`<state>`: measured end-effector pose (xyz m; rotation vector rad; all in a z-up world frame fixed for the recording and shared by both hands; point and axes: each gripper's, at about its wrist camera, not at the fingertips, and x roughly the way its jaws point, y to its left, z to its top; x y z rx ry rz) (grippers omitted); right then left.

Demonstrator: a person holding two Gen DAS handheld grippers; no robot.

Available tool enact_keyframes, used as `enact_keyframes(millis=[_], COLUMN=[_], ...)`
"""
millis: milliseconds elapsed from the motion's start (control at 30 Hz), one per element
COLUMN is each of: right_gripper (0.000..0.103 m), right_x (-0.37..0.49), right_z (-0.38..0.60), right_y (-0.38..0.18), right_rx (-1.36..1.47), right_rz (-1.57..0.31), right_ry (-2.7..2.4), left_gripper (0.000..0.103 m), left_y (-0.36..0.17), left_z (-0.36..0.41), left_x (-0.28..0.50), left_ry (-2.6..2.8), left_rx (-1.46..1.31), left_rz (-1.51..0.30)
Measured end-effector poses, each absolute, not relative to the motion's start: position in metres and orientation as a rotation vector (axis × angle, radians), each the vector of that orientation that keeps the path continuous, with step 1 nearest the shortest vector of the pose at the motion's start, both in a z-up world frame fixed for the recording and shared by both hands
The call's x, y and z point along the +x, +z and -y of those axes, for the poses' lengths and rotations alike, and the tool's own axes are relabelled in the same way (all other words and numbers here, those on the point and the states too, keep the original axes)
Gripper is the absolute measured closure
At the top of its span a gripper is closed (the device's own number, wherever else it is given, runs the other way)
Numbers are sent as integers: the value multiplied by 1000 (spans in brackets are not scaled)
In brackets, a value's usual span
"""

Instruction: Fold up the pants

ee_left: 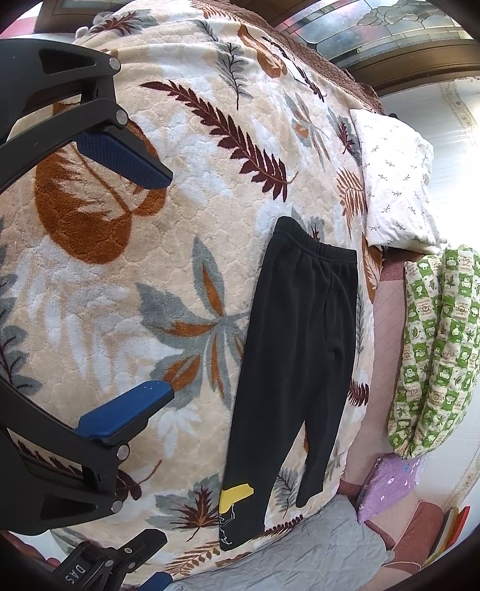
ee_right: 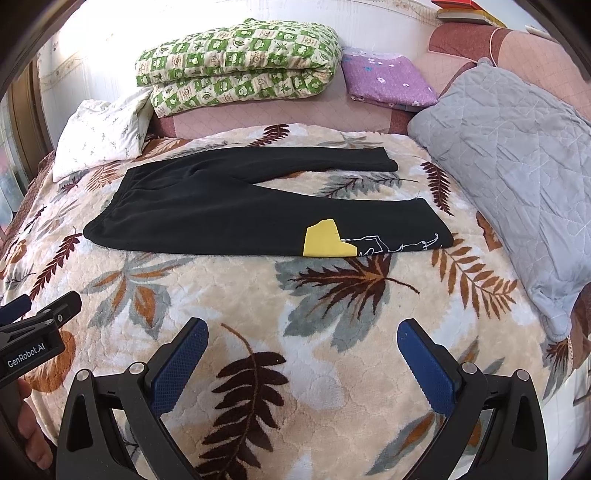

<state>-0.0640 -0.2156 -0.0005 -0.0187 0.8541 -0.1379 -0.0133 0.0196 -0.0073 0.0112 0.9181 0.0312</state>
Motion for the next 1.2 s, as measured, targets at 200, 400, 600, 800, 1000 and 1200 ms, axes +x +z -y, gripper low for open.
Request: enact_keyframes(millis=[200, 400, 600, 800, 1000, 1200], right_gripper=[0, 0, 0, 0, 1, 2], right_x=[-58, -51, -30, 11, 76, 152], right_z=[219, 223, 231, 274, 334, 377], right_y=[-4, -4, 3, 28, 53, 54], right_rx=[-15, -13, -20, 40, 28, -8], right_rz=[-862, -864, -867, -842, -816, -834], right_ry=[-136, -121, -78, -55, -85, -122], left_gripper=[0, 0, 0, 0, 0, 0], left_y=[-7, -9, -6, 10, 16, 0], left_z=[-17, -12, -8, -16, -40, -83], left_x=[-6, 8, 43, 101, 180, 263], left_ry=[31, 30, 18, -15, 17, 28], left_rx=[20, 34, 76, 108, 104, -34], left_rz=[-925, -941, -991, -1040, -1117, -1230])
